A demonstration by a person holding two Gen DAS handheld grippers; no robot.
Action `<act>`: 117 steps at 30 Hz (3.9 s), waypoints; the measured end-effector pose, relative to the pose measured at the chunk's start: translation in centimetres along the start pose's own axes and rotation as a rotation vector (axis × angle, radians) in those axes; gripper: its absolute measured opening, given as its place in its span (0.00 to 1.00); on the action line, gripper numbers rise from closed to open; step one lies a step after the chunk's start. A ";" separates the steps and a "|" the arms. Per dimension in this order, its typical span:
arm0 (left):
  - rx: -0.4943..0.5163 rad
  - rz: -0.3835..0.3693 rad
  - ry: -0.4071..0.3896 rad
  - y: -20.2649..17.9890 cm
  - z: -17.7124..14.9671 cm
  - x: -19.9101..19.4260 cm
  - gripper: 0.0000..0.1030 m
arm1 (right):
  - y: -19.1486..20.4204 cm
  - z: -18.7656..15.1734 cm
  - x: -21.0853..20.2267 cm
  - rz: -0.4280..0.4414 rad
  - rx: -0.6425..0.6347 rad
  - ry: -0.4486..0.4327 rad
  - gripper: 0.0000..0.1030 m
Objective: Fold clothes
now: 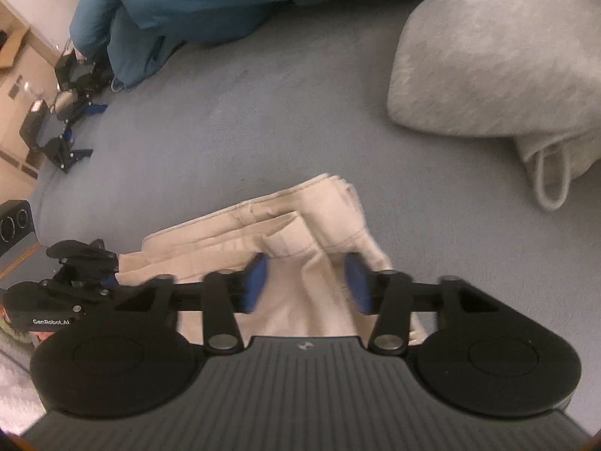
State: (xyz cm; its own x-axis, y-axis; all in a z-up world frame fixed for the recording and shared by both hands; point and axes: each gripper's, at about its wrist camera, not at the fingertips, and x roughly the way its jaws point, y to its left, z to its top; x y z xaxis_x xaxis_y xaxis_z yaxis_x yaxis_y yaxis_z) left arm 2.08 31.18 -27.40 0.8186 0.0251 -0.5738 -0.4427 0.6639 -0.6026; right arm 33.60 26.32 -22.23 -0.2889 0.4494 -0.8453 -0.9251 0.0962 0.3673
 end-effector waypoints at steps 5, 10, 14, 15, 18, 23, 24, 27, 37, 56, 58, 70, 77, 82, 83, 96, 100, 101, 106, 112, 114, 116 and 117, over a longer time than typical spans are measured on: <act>-0.022 0.008 -0.008 -0.1 0.0 0.0 0.10 | 2.4 -0.7 0.4 -0.065 -0.064 -0.025 0.35; 0.014 0.034 -0.041 -1.2 -0.2 -0.5 0.08 | 5.1 -1.8 -0.8 -0.170 -0.144 -0.083 0.11; 0.041 0.025 -0.089 -2.0 -0.1 -1.5 0.08 | 6.2 -2.9 -3.0 -0.228 -0.161 -0.196 0.09; 0.044 0.019 -0.099 -2.2 0.1 -1.7 0.08 | 6.5 -3.1 -3.5 -0.238 -0.162 -0.220 0.09; 0.048 0.018 -0.108 -2.5 0.5 -1.8 0.08 | 7.1 -2.5 -3.9 -0.265 -0.172 -0.253 0.09; 0.019 0.036 -0.080 -2.0 0.8 -1.3 0.08 | 6.7 -1.8 -3.0 -0.273 -0.185 -0.221 0.09; 0.015 0.038 -0.076 -1.8 0.8 -1.2 0.08 | 6.5 -1.8 -2.7 -0.270 -0.184 -0.219 0.09; 0.003 0.044 -0.058 -1.4 0.8 -0.9 0.08 | 6.1 -1.9 -1.9 -0.265 -0.174 -0.214 0.09; -0.008 0.049 -0.042 -0.8 1.1 -0.6 0.08 | 6.0 -2.2 -1.7 -0.234 -0.172 -0.234 0.09; 0.111 0.081 -0.049 -2.6 1.4 -1.8 0.68 | 6.1 -3.0 -4.0 -0.309 -0.063 -0.333 0.68; 0.128 0.113 -0.066 -3.2 1.5 -2.3 0.71 | 6.4 -4.2 -6.3 -0.328 -0.018 -0.387 0.69; 0.280 0.031 -0.121 -7.5 2.5 -4.4 0.70 | 10.1 -30.4 -22.8 -0.592 0.746 -0.842 0.63; 0.410 0.027 0.067 -11.1 1.9 2.0 0.60 | 12.2 -42.0 -20.6 -0.514 1.163 -0.888 0.40; 0.458 0.116 0.102 -12.2 1.4 3.9 0.49 | 13.6 -46.4 -17.8 -0.379 1.381 -0.901 0.42; 0.467 0.093 0.085 -12.7 1.4 3.5 0.49 | 13.5 -46.8 -17.3 -0.361 1.396 -0.890 0.42; 0.897 -0.393 0.449 -30.0 -11.2 12.8 0.47 | 12.3 -47.8 -13.3 -0.156 1.440 -0.805 0.28; 0.894 -0.356 0.434 -30.1 -13.2 15.2 0.44 | 13.0 -48.0 -13.2 -0.149 1.438 -0.824 0.15; 0.879 -0.357 0.430 -30.1 -13.3 15.4 0.44 | 13.3 -48.0 -13.2 -0.148 1.443 -0.828 0.14; 0.837 -0.360 0.414 -30.1 -13.0 16.5 0.37 | 15.3 -48.4 -13.2 -0.187 1.435 -0.787 0.09; 0.869 -0.356 0.376 -30.2 -13.7 16.4 0.37 | 17.6 -47.7 -12.6 -0.251 1.387 -0.678 0.00; 0.913 -0.355 0.373 -30.7 -13.8 15.9 0.40 | 18.2 -48.0 -12.3 -0.241 1.405 -0.651 0.00; 0.959 -0.354 0.372 -31.4 -13.9 15.4 0.45 | 19.1 -48.0 -13.8 -0.288 1.375 -0.657 0.02; 0.963 -0.352 0.376 -31.6 -13.6 15.0 0.46 | 19.7 -47.9 -14.7 -0.332 1.345 -0.653 0.02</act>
State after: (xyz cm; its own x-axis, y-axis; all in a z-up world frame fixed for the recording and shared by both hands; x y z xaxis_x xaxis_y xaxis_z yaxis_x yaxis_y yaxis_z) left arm 23.37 0.44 -24.54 0.6065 -0.4019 -0.6860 0.4006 0.8998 -0.1730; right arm 7.87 -20.98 -21.14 0.3678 0.5113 -0.7767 0.0818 0.8142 0.5748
